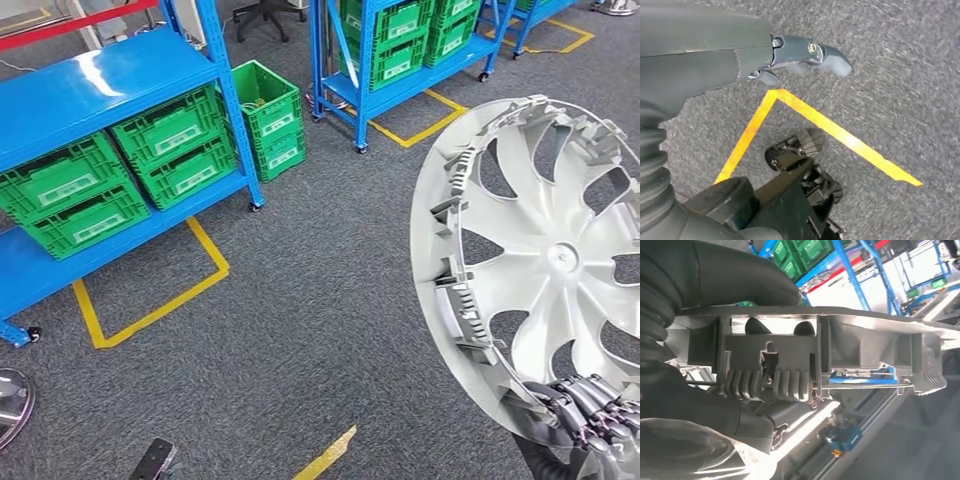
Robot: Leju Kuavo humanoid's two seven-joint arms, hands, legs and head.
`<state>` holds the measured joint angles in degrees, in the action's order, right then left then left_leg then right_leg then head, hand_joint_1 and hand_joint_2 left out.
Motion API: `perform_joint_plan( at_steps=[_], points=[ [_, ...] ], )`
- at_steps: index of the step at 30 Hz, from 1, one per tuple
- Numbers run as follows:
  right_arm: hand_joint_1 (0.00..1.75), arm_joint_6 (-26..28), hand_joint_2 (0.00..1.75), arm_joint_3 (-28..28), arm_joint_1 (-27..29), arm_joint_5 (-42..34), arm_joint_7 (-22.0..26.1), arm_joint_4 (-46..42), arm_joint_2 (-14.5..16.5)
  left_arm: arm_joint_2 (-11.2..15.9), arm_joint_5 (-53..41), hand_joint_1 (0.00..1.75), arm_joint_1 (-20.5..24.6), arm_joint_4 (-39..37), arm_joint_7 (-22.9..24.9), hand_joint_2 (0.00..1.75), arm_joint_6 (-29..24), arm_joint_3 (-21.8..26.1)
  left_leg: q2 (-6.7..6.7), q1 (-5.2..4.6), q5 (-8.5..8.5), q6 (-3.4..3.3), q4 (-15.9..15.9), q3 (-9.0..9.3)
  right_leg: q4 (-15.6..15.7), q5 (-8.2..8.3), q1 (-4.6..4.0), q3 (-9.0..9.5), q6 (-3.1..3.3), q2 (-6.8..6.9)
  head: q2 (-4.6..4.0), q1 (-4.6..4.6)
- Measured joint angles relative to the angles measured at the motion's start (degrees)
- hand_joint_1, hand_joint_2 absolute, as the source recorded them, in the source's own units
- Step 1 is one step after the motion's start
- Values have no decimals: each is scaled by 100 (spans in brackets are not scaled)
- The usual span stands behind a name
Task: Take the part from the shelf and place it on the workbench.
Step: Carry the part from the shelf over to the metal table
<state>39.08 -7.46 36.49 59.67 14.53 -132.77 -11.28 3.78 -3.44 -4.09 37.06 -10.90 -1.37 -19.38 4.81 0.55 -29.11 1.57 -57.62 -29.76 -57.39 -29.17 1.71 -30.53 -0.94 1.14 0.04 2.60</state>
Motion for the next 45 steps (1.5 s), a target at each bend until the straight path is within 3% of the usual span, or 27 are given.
perform_joint_plan(
  at_steps=[3, 4, 5, 7, 9, 11, 12, 13, 15, 17, 19, 20, 21, 22, 24, 26, 28, 30, 32, 34, 35, 36, 38, 40, 42, 44, 45],
  points=[
    [175, 0, 175, 0, -9, 32, -37, -5, 4, -11, -9, 0, -39, 1, -4, 175, -2, 16, -373, 13, -657, 15, -976, -387, -6, 101, -47, -88, 120, -136, 0, -12],
    [175, 0, 175, -1, -9, 43, -50, -5, 5, -13, -11, 0, -58, 1, -4, 175, -3, 23, -411, 4, -798, -5, -1314, -515, -12, 131, -75, -132, 142, -200, 0, -14],
    [175, 0, 175, -1, -8, 54, -57, -5, 7, -15, -12, 0, -73, 1, -5, 175, -3, 28, -427, -9, -824, -37, -1493, -572, -18, 158, -105, -167, 157, -265, 0, -14],
    [175, 0, 175, -1, -6, 72, -64, -6, 8, -21, -14, 0, -83, 1, -7, 175, -4, 32, -484, -58, -534, -157, -1195, -402, -23, 198, -171, -204, 177, -403, 0, -13],
    [175, 0, 175, -1, -10, 98, -78, -9, 11, -12, -15, 0, -83, 1, -13, 175, -4, 44, -713, -124, -140, -348, -454, -57, -25, 233, -207, -226, 184, -519, 0, 2],
    [175, 0, 175, 3, -19, 148, -106, -14, 16, 2, -19, 0, -88, 1, -29, 175, -4, 68, -888, -171, -2, -476, -24, 111, -30, 282, -195, -283, 145, -634, 0, 6],
    [175, 0, 175, 5, -16, 192, -136, -18, 27, 5, -23, 0, -87, 1, -38, 175, -4, 80, -881, -177, -12, -496, 36, 122, -29, 312, -190, -320, 108, -695, 0, 5],
    [175, 0, 175, 7, -2, 254, -188, -29, 40, -2, -32, 0, -85, 3, -49, 175, -4, 93, -827, -174, 11, -485, 105, 127, -18, 346, -184, -360, 66, -761, 0, -2],
    [175, 1, 175, 1, 41, 410, -365, -62, 68, -24, -57, 0, -81, 17, -69, 175, -2, 125, -694, -134, 83, -436, 235, 140, -99, 293, -199, -471, 12, -667, 0, 16],
    [175, 2, 175, -6, 46, 525, -524, -91, 78, -48, -75, 0, -98, 33, -84, 175, 2, 163, -544, -101, 148, -402, 309, 133, -562, -19, -190, -706, -46, -366, 0, 48],
    [175, 2, 175, -12, 32, 569, -590, -101, 86, -61, -81, 0, -130, 36, -86, 175, 4, 186, -375, -100, 160, -403, 305, 103, -1280, -382, -137, -992, -133, -185, 0, 59],
    [175, 2, 175, -15, 36, 579, -611, -101, 90, -66, -82, 0, -142, 36, -86, 175, 5, 195, -285, -99, 160, -394, 297, 92, -1490, -450, -105, -1050, -173, -152, 0, 58],
    [175, 2, 175, -18, 41, 586, -638, -102, 94, -69, -85, 0, -147, 36, -86, 175, 7, 205, -198, -94, 158, -379, 288, 81, -1491, -421, -74, -1003, -210, -124, 0, 58],
    [175, 2, 175, -19, 45, 597, -671, -102, 95, -74, -92, 0, -147, 36, -86, 175, 10, 214, -119, -84, 151, -356, 275, 75, -1254, -300, -45, -832, -241, -84, 0, 58],
    [175, 2, 175, -19, 41, 629, -749, -109, 95, -75, -113, 0, -142, 37, -86, 175, 16, 237, 14, -80, 119, -283, 226, 80, -464, -54, -11, -320, -276, 111, 0, 57],
    [175, 2, 175, -15, 41, 664, -820, -130, 97, -68, -130, 0, -136, 39, -87, 175, 20, 272, 112, -93, 90, -194, 171, 88, -35, 37, -17, -51, -192, 220, 0, 43],
    [175, 2, 175, -4, 53, 691, -890, -151, 104, -76, -134, 0, -129, 45, -90, 175, 20, 311, 199, -89, 91, -124, 151, 92, -35, 56, -42, -95, -63, 129, 0, 29],
    [175, 2, 175, 9, 70, 719, -968, -173, 112, -97, -139, 0, -129, 60, -90, 175, 19, 346, 77, -59, -5, -49, 73, 68, -26, 93, -42, -128, 27, 27, 0, 23],
    [175, 2, 175, 22, 74, 763, -1057, -197, 117, -111, -152, 0, -156, 77, -91, 175, 15, 384, -247, -35, -360, -4, -399, -129, -12, 143, -39, -151, 108, -79, 0, 12],
    [175, 2, 175, 43, 72, 805, -1129, -208, 125, -116, -174, 0, -208, 84, -89, 175, 12, 424, -420, -35, -765, -20, -1203, -474, -16, 176, -65, -205, 154, -208, 0, 6],
    [175, 2, 175, 53, 75, 820, -1157, -210, 131, -118, -183, 0, -234, 85, -86, 175, 12, 441, -437, -36, -847, -37, -1487, -595, -17, 190, -81, -224, 166, -283, 0, 7],
    [175, 2, 175, 64, 79, 833, -1180, -211, 137, -120, -189, 0, -255, 87, -82, 175, 12, 456, -447, -38, -809, -62, -1570, -627, -18, 202, -97, -235, 172, -361, 0, 8],
    [175, 2, 175, 84, 87, 866, -1236, -215, 148, -126, -198, 0, -277, 103, -77, 175, 12, 486, -539, -54, -432, -144, -1075, -391, -19, 223, -122, -237, 169, -518, 0, 9],
    [175, 2, 175, 104, 91, 905, -1322, -226, 154, -126, -224, 0, -290, 127, -70, 175, 11, 529, -808, -72, -72, -253, -313, -49, -25, 244, -135, -247, 147, -654, 0, 12],
    [175, 2, 175, 126, 99, 932, -1436, -240, 156, -124, -264, 0, -313, 160, -53, 175, 13, 578, -945, -83, -6, -305, 47, 97, -32, 281, -130, -300, 90, -784, 0, 12],
    [175, 2, 175, 156, 139, 945, -1540, -257, 157, -140, -306, 0, -345, 221, -32, 175, 20, 628, -831, -74, 7, -306, 144, 119, -29, 324, -115, -366, 16, -888, 0, 11],
    [175, 3, 175, 172, 165, 949, -1575, -267, 159, -154, -328, 0, -358, 254, -22, 175, 25, 650, -760, -65, 41, -310, 187, 127, -66, 304, -118, -414, -8, -819, 0, 16]
  ],
)
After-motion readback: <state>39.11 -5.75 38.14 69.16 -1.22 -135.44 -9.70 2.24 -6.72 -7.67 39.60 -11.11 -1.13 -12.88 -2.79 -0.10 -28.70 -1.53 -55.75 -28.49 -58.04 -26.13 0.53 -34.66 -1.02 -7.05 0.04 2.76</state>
